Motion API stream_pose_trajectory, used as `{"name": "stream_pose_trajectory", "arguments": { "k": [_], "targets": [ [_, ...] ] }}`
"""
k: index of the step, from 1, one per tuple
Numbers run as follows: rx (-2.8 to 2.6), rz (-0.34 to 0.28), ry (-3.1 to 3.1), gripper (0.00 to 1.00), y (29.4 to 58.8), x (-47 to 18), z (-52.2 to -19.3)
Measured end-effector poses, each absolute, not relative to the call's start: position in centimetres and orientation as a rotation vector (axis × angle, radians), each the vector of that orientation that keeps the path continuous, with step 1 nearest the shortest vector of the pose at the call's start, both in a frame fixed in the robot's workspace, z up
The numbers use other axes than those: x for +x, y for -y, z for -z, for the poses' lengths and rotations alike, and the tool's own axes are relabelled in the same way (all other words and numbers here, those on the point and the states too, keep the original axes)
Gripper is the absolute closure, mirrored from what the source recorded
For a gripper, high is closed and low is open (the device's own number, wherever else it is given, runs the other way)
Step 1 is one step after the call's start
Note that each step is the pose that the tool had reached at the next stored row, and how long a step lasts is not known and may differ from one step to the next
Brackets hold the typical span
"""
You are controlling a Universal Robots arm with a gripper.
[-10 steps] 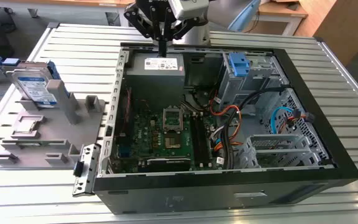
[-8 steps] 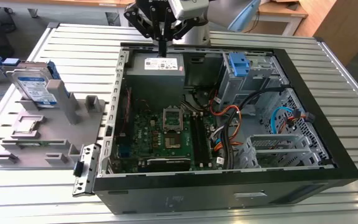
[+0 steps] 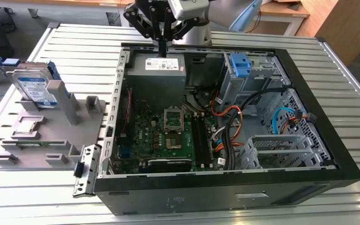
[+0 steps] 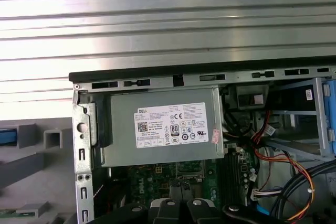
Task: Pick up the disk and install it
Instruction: 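Reach for the disk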
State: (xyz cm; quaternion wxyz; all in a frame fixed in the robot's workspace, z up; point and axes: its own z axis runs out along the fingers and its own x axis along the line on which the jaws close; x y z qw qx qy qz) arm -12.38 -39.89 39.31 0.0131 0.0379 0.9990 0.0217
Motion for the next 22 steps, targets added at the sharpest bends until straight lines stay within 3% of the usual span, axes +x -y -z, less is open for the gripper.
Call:
{"name": "stream_pose_trajectory", "arguments": {
  "k": [22],
  "targets": [
    [0.118,-0.068,-3.113,0.89,39.9,-13.9,-39.1]
  ]
}}
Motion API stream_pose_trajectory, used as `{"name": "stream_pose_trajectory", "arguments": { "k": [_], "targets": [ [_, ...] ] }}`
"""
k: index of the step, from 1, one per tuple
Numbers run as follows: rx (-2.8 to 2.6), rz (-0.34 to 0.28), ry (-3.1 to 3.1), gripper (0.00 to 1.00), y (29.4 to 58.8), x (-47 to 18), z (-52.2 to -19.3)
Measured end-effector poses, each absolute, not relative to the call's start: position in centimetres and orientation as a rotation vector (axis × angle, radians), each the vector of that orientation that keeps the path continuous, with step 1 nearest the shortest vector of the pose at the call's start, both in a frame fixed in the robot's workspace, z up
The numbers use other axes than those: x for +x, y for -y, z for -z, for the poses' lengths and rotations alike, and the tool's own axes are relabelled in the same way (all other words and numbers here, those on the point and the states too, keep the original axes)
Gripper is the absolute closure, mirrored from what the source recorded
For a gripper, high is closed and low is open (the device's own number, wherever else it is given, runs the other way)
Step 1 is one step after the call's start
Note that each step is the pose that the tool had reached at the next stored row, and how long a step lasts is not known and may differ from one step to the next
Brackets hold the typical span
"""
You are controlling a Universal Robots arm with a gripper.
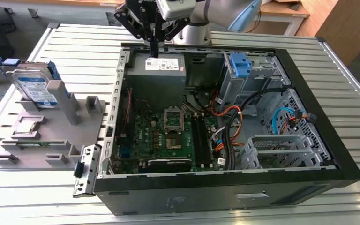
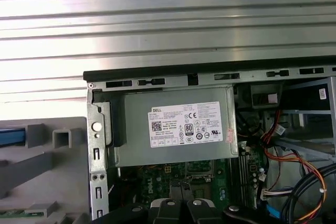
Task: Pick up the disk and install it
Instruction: 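Reach for the disk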
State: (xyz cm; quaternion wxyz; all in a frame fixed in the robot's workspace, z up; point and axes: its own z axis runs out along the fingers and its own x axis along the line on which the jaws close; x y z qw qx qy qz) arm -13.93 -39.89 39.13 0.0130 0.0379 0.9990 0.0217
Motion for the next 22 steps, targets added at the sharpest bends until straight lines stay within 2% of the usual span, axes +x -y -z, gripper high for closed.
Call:
{"name": "stream_pose_trajectory", "arguments": {
  "k": [22],
  "targets": [
    [0.118,-0.068,-3.112,0.89,39.9,-16.9,-38.8]
  ]
}}
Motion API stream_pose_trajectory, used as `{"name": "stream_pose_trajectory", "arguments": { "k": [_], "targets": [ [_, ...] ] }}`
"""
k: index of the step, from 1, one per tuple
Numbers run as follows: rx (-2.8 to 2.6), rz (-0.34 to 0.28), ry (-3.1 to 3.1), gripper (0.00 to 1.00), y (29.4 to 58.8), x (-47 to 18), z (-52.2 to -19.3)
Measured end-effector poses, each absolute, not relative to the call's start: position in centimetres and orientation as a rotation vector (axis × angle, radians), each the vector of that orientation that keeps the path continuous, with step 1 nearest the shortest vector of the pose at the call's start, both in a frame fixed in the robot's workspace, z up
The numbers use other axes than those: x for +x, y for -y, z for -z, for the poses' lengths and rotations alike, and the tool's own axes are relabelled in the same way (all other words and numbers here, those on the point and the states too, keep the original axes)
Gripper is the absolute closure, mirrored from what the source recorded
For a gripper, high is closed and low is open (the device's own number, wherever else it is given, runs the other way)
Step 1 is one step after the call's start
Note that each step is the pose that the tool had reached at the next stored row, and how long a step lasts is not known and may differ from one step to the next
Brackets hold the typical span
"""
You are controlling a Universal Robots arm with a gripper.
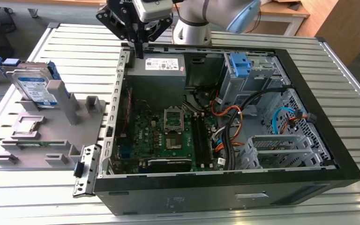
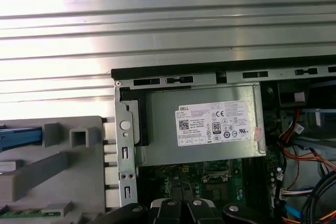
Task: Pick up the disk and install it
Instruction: 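Reach for the disk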
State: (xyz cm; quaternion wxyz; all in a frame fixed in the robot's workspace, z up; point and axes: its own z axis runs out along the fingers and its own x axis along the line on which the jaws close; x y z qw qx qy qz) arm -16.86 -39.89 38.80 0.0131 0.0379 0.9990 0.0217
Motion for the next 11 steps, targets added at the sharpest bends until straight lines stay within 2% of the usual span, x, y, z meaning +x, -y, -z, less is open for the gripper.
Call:
{"name": "stream_pose_trajectory", "arguments": {
  "k": [11],
  "targets": [
    [0.118,-0.068,-3.113,0.89,39.9,-18.8,-38.6]
  ]
}}
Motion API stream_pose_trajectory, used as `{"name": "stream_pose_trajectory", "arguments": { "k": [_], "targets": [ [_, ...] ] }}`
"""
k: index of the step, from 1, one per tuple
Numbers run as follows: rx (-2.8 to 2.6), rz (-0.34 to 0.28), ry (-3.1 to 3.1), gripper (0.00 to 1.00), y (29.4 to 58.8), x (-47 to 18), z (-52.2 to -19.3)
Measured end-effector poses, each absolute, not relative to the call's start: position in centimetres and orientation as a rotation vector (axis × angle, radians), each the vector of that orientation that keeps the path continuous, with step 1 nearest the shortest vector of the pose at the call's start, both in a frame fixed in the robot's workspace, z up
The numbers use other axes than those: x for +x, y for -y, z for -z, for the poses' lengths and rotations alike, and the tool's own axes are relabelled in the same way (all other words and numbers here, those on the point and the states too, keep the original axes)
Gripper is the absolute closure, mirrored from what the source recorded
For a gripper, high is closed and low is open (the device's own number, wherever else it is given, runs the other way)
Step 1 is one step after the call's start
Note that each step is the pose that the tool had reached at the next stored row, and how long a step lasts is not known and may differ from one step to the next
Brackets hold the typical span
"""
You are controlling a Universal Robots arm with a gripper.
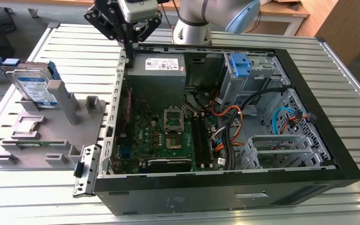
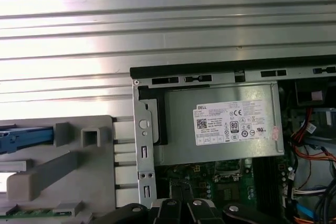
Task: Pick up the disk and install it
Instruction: 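Reach for the disk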
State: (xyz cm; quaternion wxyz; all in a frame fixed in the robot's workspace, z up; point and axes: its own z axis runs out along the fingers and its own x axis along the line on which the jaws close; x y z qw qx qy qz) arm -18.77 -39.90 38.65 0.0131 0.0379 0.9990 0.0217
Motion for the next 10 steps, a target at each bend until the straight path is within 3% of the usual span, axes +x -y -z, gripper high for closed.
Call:
{"name": "stream_pose_trajectory", "arguments": {
  "k": [10],
  "targets": [
    [0.118,-0.068,-3.113,0.89,39.9,-20.5,-38.5]
  ]
}}
